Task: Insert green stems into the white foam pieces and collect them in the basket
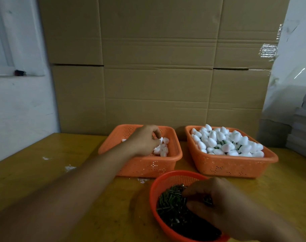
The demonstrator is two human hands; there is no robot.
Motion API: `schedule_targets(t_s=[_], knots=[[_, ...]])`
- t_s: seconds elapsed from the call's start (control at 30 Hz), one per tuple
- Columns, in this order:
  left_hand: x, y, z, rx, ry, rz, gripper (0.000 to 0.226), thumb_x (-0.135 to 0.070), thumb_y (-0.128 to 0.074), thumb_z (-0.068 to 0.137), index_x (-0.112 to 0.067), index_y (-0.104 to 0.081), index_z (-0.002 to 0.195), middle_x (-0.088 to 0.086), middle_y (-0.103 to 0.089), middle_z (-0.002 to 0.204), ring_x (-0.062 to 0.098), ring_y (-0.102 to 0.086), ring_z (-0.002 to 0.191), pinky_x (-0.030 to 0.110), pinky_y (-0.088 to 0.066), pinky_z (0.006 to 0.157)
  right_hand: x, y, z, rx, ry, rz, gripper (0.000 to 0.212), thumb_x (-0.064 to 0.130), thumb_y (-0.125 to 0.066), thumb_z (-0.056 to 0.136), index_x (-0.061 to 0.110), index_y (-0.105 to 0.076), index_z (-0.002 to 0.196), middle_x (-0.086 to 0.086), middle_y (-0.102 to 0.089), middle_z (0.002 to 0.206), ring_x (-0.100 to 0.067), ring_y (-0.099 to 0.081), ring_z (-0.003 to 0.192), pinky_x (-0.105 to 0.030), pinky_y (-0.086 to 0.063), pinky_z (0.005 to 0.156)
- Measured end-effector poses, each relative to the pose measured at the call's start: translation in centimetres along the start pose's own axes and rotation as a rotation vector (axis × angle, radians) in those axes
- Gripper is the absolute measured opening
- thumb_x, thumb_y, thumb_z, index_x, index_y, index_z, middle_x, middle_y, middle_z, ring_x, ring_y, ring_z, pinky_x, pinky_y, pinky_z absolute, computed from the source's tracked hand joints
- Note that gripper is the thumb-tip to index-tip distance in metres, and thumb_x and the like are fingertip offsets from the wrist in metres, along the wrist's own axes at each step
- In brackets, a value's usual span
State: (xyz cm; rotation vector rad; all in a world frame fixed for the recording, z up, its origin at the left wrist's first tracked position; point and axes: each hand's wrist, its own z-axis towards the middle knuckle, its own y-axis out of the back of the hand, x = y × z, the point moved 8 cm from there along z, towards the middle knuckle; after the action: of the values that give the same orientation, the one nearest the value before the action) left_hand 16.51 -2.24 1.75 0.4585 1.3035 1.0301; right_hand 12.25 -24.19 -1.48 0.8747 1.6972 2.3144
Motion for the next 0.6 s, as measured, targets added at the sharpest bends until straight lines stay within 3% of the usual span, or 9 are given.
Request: schedule_targets(t_s=[0.1,0.17,0.23,0.3,0.37,0.47,0.5,0.6], knots=[[0.9,-1.5,3.0,0.188,0.099,0.038,0.015,-0.020,-0.060,0.097,-0.025,-0.065,0.111,0.004,-0.069,0.095,0.028,-0.072,0.089,0.045,-0.060,0.078,0.4,-0.1,0.0,-0.012,0.021,0.002,0.036,0.052,-0.064,0.084,0.064,-0.049,0.115,0.050,-0.053,0.108,0.024,-0.053,0.099,-0.002,-0.045,0.080],[1.5,-2.6,4.2,0.289,0.130,0.137,0.019,-0.020,-0.057,0.098,-0.025,-0.064,0.115,0.005,-0.068,0.099,0.026,-0.071,0.090,0.041,-0.062,0.076,0.4,-0.2,0.0,-0.025,0.027,0.000,0.036,0.052,-0.066,0.084,0.064,-0.049,0.114,0.048,-0.054,0.106,0.025,-0.052,0.098,0.001,-0.043,0.078],[2.1,-3.5,4.7,0.389,0.170,0.291,0.023,-0.029,-0.059,0.098,-0.020,-0.064,0.118,0.007,-0.069,0.103,0.022,-0.070,0.085,0.033,-0.060,0.067,0.3,-0.3,0.1,-0.035,0.030,-0.007,0.035,0.052,-0.066,0.084,0.061,-0.052,0.114,0.043,-0.061,0.103,0.022,-0.055,0.096,-0.002,-0.045,0.078],[2.9,-4.7,4.8,0.524,0.236,0.444,0.039,-0.046,-0.060,0.095,-0.016,-0.064,0.119,0.007,-0.070,0.106,0.022,-0.071,0.087,0.032,-0.059,0.068,0.1,-0.2,0.1,-0.046,0.028,-0.019,0.037,0.052,-0.064,0.082,0.062,-0.050,0.115,0.043,-0.062,0.103,0.018,-0.059,0.094,-0.008,-0.048,0.080],[4.0,-5.7,4.4,0.673,0.319,0.552,0.053,-0.056,-0.059,0.093,-0.015,-0.063,0.126,0.007,-0.068,0.118,0.023,-0.069,0.096,0.037,-0.058,0.082,0.0,0.0,0.0,-0.059,0.028,-0.045,0.038,0.054,-0.061,0.081,0.066,-0.045,0.113,0.047,-0.058,0.105,0.018,-0.059,0.094,-0.007,-0.048,0.079],[4.7,-6.9,4.1,0.765,0.337,0.620,0.069,-0.052,-0.065,0.090,-0.022,-0.044,0.149,0.002,-0.043,0.152,0.027,-0.055,0.126,0.047,-0.050,0.103,-0.3,0.2,-0.1,-0.084,0.022,-0.066,0.038,0.057,-0.058,0.081,0.064,-0.045,0.116,0.043,-0.061,0.104,0.018,-0.058,0.095,-0.004,-0.047,0.078],[4.6,-7.1,4.0,0.777,0.324,0.610,0.069,-0.048,-0.066,0.091,-0.023,-0.042,0.150,0.001,-0.043,0.150,0.026,-0.054,0.126,0.046,-0.050,0.102,-0.4,0.1,-0.1,-0.081,0.020,-0.066,0.037,0.057,-0.058,0.082,0.061,-0.048,0.118,0.041,-0.063,0.103,0.017,-0.059,0.094,-0.006,-0.048,0.077],[3.8,-7.8,3.5,0.811,0.311,0.442,0.057,-0.034,-0.066,0.094,-0.023,-0.044,0.146,-0.002,-0.055,0.124,0.014,-0.059,0.096,0.032,-0.054,0.077,-0.6,0.1,-0.1,-0.073,0.011,-0.079,0.036,0.055,-0.060,0.084,0.057,-0.052,0.119,0.038,-0.066,0.101,0.016,-0.059,0.094,-0.008,-0.049,0.078]])
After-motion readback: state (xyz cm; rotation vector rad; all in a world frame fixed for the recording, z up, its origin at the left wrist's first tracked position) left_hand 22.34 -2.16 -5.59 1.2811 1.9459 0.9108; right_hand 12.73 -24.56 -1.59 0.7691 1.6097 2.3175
